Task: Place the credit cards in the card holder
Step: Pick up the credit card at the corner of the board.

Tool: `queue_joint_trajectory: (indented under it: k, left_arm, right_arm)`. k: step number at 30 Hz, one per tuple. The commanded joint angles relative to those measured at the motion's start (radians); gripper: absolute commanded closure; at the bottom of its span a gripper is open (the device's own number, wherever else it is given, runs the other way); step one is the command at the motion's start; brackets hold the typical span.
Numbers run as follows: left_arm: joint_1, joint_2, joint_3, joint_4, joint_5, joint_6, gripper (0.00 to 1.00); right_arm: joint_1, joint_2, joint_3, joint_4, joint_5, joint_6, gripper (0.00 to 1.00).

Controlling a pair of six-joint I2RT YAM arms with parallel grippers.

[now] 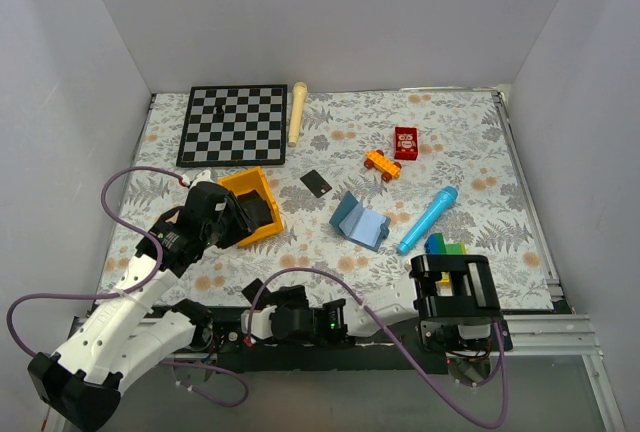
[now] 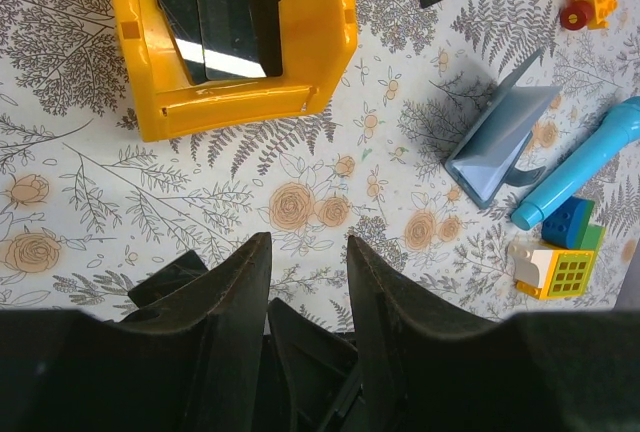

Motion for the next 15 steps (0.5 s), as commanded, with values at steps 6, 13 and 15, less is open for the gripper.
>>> queue_joint_trajectory:
  k: [6,13,15]
  left_arm:
    - [0.009,-0.014,0.007,0.003,0.006,0.014,0.64]
    - [0.012,-0.015,0.005,0.004,0.01,0.016,0.64]
    - [0.012,-0.014,0.007,0.004,0.008,0.016,0.64]
  right_arm:
    - [0.014,0.097,0.093,0.056,-0.088,-0.045,0.32]
    - [0.012,0.131,0.12,0.058,-0.112,-0.068,0.32]
    - [0.012,0.14,0.131,0.058,-0.115,-0.076,0.32]
